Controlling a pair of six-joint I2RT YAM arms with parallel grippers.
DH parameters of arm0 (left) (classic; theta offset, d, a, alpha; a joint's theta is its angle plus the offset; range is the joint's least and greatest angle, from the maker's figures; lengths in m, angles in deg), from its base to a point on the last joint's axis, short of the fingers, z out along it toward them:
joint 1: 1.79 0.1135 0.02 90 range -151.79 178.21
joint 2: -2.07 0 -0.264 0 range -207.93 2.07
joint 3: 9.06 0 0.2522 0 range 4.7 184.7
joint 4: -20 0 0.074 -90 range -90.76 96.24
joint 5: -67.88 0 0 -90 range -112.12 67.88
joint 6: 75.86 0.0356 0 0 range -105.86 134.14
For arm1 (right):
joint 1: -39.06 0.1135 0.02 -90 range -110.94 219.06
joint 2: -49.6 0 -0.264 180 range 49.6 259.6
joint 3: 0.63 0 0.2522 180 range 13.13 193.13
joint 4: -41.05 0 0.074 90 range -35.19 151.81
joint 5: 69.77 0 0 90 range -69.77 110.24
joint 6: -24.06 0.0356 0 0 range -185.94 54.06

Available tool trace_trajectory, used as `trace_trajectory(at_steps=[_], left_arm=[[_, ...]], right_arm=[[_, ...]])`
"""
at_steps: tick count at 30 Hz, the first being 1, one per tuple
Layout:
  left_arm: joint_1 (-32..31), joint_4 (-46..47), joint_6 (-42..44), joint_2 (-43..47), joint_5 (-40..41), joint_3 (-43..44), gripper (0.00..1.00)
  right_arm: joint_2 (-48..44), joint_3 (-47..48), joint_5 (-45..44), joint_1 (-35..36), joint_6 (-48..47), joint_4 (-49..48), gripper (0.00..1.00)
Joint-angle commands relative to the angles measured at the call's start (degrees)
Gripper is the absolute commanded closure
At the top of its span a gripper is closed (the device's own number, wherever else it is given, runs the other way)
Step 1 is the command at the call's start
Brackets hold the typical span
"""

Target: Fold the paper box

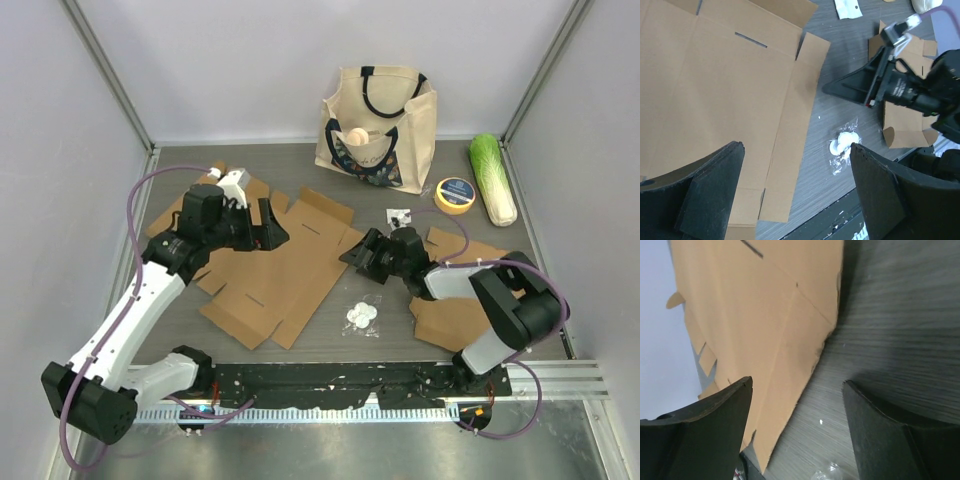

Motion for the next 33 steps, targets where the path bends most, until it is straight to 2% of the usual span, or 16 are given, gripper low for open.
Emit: trace_trajectory(at_steps=[1,5,7,12,16,17,19,21,22,23,24,26,29,33], left_arm=[[0.15,3.35,0.42,-0.11,-4.08,0.42,0.09],[0.15,4.4,0.42,0.24,-4.53,-0.46,0.09],[0.15,4.32,0.33,0.42,-4.09,-0.64,0.09],[0.15,6.07,-0.28,1.29,-4.35,-1.25,0.09],[0.15,6.25,0.24,0.95,-3.65,-0.9,0.1],[0.15,5.9,0.5,0.25,-3.47,-0.64,0.11],[0.15,4.23,1.12,-0.55,-2.42,0.59,0.13],[0.15,3.09,1.74,-1.08,-1.63,1.82,0.13],[0.15,2.82,1.91,-1.08,-1.19,2.26,0.13],[0.15,2.82,2.09,-0.82,-0.93,2.61,0.13],[0.15,2.91,2.35,-0.73,-0.66,3.4,0.13],[0.15,3.35,2.88,-0.38,0.31,4.28,0.13],[0.15,3.44,3.49,-0.29,2.15,7.18,0.13],[0.16,1.95,5.51,-1.51,3.12,14.72,0.13]], right_arm=[[4.89,-3.18,1.5,2.07,6.77,-16.95,0.23],[11.05,-4.85,0.62,2.25,10.37,-23.54,0.28],[15.6,-6.09,-0.7,2.77,14.49,-31.0,0.31],[23.53,-3.64,-5.09,5.06,17.33,-40.69,0.42],[27.32,1.29,-6.86,5.06,14.17,-39.38,0.63],[27.33,2.17,-6.77,4.97,12.95,-38.68,0.74],[25.23,6.46,-4.76,4.97,6.89,-31.15,0.85],[21.03,12.35,-2.74,5.06,-3.43,-17.2,0.9],[19.95,15.07,-1.77,5.06,-8.2,-11.49,0.95],[19.07,21.18,-1.5,5.06,-12.86,1.53,0.99],[18.19,23.86,-1.76,5.06,-20.82,7.58,0.99],[15.91,30.08,-2.82,4.45,-27.03,19.52,0.99],[13.88,35.73,-0.9,3.48,-36.17,32.11,0.99],[13.44,47.51,4.64,3.3,-44.88,43.74,0.99]])
